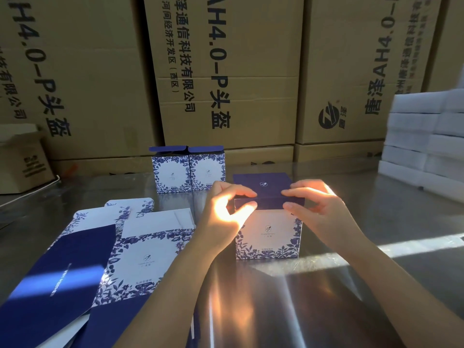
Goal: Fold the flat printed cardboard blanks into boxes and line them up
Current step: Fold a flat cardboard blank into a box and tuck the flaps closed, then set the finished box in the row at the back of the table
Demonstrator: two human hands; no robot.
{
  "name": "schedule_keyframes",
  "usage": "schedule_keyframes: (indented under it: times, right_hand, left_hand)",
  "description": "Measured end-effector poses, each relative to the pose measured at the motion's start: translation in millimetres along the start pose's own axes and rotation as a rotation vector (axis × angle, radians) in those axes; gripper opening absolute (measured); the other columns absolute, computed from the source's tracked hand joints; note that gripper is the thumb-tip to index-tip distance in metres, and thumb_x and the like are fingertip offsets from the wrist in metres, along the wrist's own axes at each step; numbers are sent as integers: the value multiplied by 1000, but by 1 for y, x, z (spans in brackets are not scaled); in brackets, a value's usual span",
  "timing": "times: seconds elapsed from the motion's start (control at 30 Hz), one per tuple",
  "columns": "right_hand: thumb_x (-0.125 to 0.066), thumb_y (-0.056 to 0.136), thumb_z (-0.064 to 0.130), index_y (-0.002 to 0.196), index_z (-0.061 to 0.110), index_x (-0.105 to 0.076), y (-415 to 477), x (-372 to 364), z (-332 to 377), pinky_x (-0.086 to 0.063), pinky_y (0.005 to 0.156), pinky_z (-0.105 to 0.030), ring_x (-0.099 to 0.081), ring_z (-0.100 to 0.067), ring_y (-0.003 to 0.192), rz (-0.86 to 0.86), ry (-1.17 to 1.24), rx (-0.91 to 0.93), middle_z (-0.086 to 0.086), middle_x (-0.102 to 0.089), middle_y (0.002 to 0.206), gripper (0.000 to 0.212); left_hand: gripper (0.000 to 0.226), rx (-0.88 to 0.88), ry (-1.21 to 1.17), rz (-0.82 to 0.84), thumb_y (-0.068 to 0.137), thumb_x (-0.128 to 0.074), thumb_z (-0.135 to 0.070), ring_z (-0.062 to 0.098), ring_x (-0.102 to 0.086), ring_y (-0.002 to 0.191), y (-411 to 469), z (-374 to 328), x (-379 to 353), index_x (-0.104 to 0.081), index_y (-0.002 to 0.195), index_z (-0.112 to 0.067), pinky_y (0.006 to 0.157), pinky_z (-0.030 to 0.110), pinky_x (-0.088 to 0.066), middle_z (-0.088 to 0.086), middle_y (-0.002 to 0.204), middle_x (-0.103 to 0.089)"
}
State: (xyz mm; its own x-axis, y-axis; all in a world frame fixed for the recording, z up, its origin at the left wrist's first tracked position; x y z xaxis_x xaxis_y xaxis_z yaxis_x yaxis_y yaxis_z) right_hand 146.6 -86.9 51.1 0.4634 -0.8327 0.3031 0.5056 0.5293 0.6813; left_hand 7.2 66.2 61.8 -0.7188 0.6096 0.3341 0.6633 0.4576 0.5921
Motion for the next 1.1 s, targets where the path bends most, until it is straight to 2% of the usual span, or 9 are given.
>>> schedule_keyframes:
  times: [0.27,0.47,0.57,0.63,0.7,0.83,0.93,1.0,1.1]
  right_hand:
    - [-74,80,10,79,40,-71,1,-6,8,-45,62,-7,-59,2,73,-78,35,-23,21,-61,93,30]
    - [-68,86,11,97,36,-68,-2,-2,5,-44,68,-1,-56,9,97,-42,-18,-126,23,-49,117,28]
    - [-66,88,14,117,36,-64,-3,4,2,-48,68,-4,-59,15,71,-31,-171,-208,19,-63,94,36]
    - [-67,87,16,118,32,-66,0,5,1,-43,60,0,-60,11,61,-63,-231,-233,17,-65,83,36]
    - [-68,86,16,114,32,-68,7,4,-2,-41,58,1,-60,9,63,-82,-235,-253,17,-67,83,33]
    - [-67,87,17,114,34,-65,43,3,-6,-46,66,-8,-61,4,75,-129,-147,-306,7,-67,96,32]
    - [-66,86,19,116,33,-66,85,6,-10,-39,67,-5,-57,7,78,-197,-286,-227,14,-64,89,33]
    - [-65,86,20,119,30,-65,115,5,-22,-45,80,-18,-63,-6,85,-211,-335,-184,7,-69,96,34]
    - [-64,88,22,121,28,-64,160,-8,-53,-44,88,-29,-63,-17,93,-216,-417,-192,-1,-71,104,34]
  left_hand:
    - [28,-52,-18,-78,80,-73,-15,-8,-51,89,-1,0,-6,-65,81,-42,75,5,-39,-10,98,-50]
    - [38,36,-53,-91,79,-74,-14,2,-59,102,-3,7,3,-61,100,-43,89,22,-49,-16,113,-56]
    - [44,189,-169,-47,81,-71,-8,0,-69,74,-4,10,6,-60,117,-32,67,16,-54,-21,85,-70]
    - [43,189,-112,-43,83,-69,-5,-2,-68,73,0,13,2,-61,121,-23,72,19,-56,-19,80,-70]
    - [43,174,-9,-46,83,-69,-5,-2,-66,81,10,12,-1,-61,122,-23,81,17,-53,-8,96,-70]
    - [40,90,267,4,85,-66,-12,-13,-58,79,60,-1,1,-62,118,-33,72,3,-46,-21,95,-64]
    - [47,9,409,80,84,-57,-4,4,-62,99,118,-6,6,-61,121,-33,90,25,-50,-11,111,-68]
    - [60,-10,542,187,81,-45,3,12,-55,116,158,0,9,-58,126,-35,95,29,-45,-8,125,-62]
    - [72,-40,762,351,78,-41,7,15,-28,139,211,14,11,-47,135,-35,111,32,-20,-1,148,-39]
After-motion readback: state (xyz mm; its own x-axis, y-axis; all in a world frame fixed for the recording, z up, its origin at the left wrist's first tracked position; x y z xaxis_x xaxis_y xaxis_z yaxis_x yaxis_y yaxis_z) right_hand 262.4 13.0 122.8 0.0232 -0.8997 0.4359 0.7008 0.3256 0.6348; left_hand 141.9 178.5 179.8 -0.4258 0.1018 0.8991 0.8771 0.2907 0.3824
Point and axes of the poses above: each hand's wrist, its own y-axis towards the middle knuckle, its own x-axis out of the back of the hand, z = x × y, the point moved 1 cm from there along y, towards the middle knuckle
